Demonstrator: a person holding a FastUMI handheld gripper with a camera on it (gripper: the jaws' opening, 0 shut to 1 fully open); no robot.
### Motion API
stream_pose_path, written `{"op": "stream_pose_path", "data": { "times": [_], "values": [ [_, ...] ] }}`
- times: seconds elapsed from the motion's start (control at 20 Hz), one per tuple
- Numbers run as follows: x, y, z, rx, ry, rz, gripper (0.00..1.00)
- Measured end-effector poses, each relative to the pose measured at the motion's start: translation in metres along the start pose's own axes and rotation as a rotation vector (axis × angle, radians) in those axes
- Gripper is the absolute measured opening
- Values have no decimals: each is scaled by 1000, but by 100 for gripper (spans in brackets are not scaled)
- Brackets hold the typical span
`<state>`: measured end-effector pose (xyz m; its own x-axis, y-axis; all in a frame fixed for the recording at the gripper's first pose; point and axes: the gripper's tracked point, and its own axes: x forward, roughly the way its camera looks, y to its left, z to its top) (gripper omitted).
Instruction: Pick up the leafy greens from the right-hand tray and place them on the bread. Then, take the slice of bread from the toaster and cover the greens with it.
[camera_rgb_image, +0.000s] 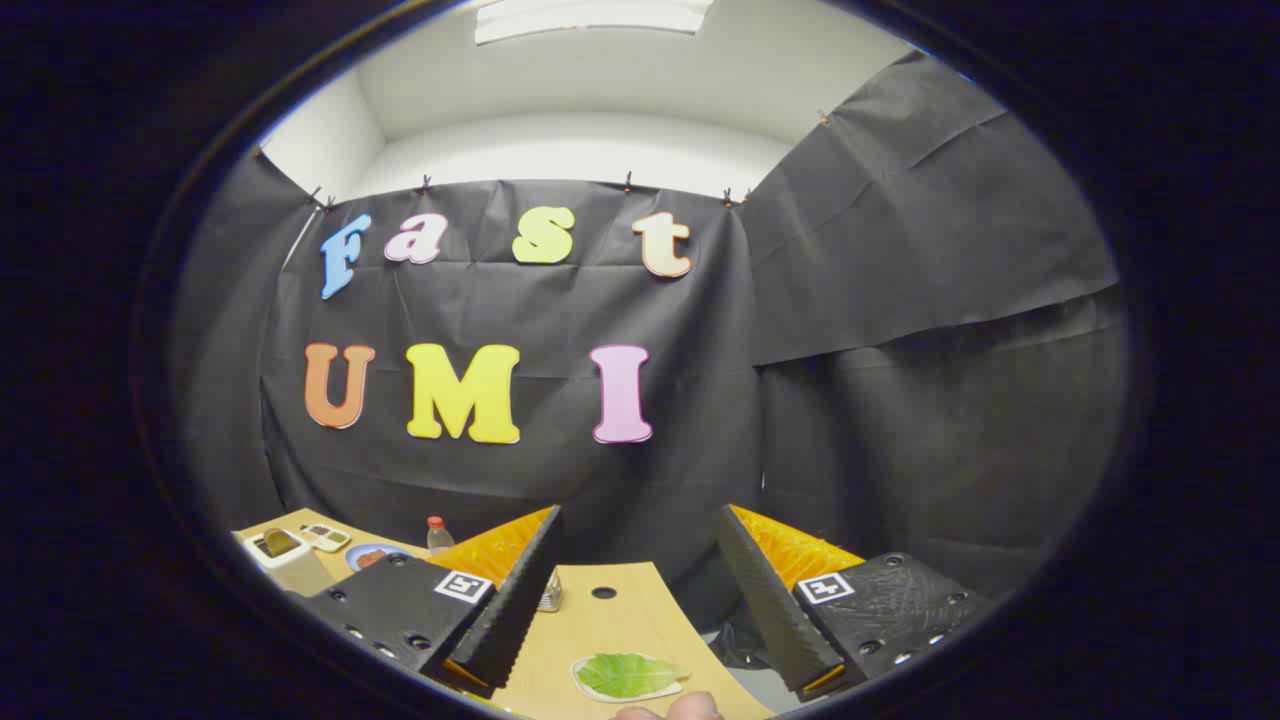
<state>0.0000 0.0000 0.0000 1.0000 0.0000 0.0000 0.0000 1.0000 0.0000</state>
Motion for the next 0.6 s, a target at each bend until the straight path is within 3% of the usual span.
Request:
{"op": "stream_pose_path", "data": {
  "times": [0.6],
  "values": [
    [14,27,5,-1,-11,69,95]
  ]
}}
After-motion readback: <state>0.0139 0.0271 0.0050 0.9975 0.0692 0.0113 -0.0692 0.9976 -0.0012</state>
